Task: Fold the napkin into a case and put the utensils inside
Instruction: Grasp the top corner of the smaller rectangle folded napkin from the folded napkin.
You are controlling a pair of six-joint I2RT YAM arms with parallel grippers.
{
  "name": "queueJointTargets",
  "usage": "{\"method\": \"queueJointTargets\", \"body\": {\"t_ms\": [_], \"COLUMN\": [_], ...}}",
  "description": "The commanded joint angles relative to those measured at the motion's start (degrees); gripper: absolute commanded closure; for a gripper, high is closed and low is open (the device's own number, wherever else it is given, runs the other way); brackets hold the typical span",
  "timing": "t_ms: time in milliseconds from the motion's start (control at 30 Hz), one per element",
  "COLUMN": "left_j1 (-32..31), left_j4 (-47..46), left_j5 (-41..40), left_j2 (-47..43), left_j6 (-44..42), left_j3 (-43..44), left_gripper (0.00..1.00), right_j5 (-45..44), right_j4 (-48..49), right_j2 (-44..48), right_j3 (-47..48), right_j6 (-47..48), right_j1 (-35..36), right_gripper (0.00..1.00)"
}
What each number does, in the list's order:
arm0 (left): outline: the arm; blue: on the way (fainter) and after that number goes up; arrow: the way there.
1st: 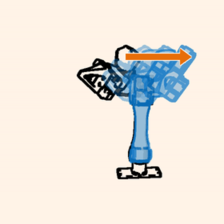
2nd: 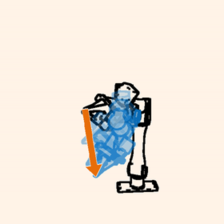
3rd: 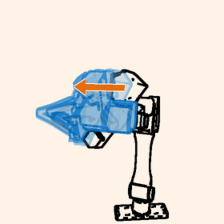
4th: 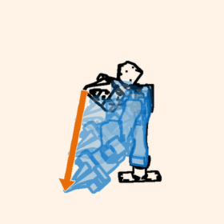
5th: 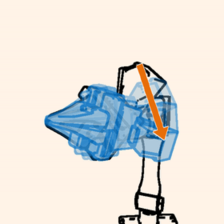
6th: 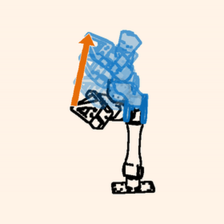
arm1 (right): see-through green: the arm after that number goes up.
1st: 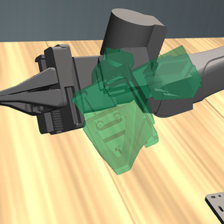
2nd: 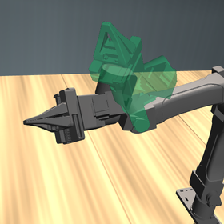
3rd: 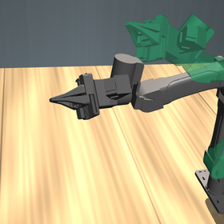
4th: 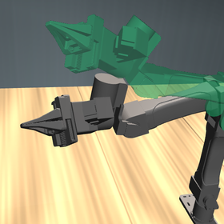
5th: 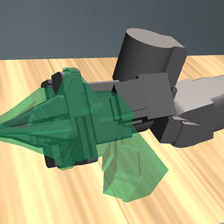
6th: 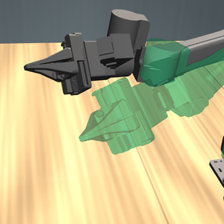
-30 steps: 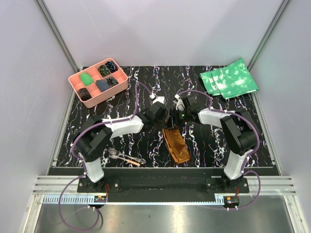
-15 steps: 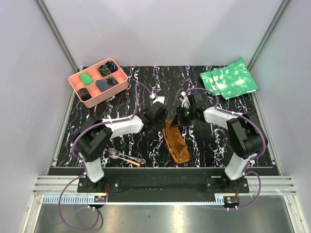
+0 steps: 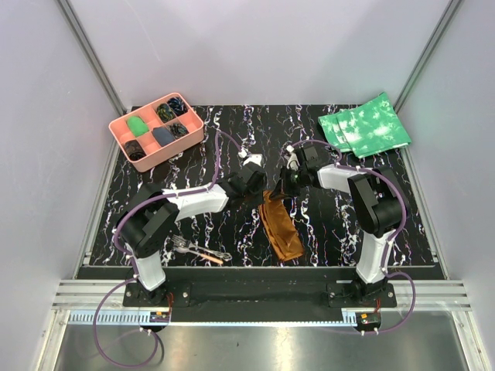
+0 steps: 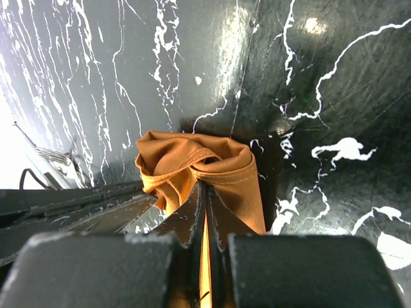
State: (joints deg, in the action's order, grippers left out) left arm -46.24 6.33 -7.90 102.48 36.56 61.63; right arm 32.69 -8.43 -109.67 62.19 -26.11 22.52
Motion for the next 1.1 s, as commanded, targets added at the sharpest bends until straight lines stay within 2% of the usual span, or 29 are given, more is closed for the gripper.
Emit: {"method": "queueJointTargets", "body": {"t_ms": [0, 200, 633, 867, 1067], "left_j1": [0.0, 0.0, 0.0, 0.1, 0.4], "left_j4": [-2.6, -2.9, -2.2, 3.6, 6.7], "left_j5": [1.1, 1.6, 3.3, 3.2, 6.6], "left_j2": [-2.5, -2.7, -3.3, -2.8, -0.5], "left_j6": [0.3, 0.4, 0.7, 2.8, 3.6], "left_j3": [0.1, -0.3, 0.7, 3.3, 6.9], "left_gripper": [1.0, 1.0, 1.0, 1.0, 1.0], "right_j5": [3.3, 4.0, 7.2, 5.7, 5.7], "right_j4": [4.5, 6.0, 12.5, 13.3, 13.1], "right_j2": [-0.3, 1.6, -2.0, -4.5, -4.7], "right_j3": [1.4, -0.8, -3.2, -4.9, -4.5], "right_j6": [-2.1, -3.0, -6.7, -6.1, -5.9], "right_j1": [0.2, 0.2, 2.7, 2.8, 3.1], "right_gripper": [0.98, 0.98, 0.99, 0.99, 1.0]}}
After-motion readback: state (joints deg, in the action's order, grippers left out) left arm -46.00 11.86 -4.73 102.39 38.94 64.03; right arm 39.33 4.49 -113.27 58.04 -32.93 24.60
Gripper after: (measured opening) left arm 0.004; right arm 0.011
